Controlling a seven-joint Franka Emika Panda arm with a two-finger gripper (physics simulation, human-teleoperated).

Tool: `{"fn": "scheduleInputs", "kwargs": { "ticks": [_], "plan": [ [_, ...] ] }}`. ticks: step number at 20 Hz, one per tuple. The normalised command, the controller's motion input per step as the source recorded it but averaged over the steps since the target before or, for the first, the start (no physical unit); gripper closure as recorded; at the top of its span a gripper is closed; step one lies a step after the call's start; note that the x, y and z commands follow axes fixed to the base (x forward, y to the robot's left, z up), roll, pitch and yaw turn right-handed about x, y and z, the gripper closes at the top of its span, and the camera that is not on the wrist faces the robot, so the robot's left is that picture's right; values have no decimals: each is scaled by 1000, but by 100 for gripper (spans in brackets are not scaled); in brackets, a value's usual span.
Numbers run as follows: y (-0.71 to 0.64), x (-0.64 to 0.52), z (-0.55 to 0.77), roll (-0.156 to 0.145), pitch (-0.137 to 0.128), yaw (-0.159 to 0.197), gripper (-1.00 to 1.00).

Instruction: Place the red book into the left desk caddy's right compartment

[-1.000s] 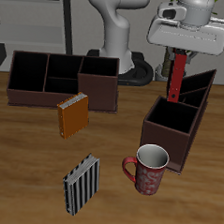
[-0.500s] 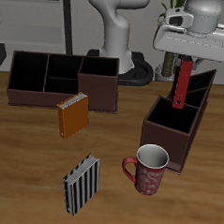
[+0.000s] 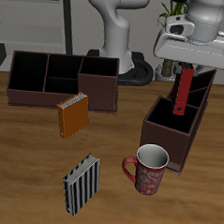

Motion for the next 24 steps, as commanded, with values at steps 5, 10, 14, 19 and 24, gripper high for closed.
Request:
{"fn": "scheduleInputs", "kwargs": {
  "ticks": [5,10,14,19,24],
  "plan": [
    [-23,56,-174,5,19,21,100],
    [75,-12,-174,24,28,-5,100],
    [117,-24,-177,26,19,20,100],
    [-32,67,-179,-5,23,5,100],
    [-35,56,-216,-3,30,1,100]
  ]
}}
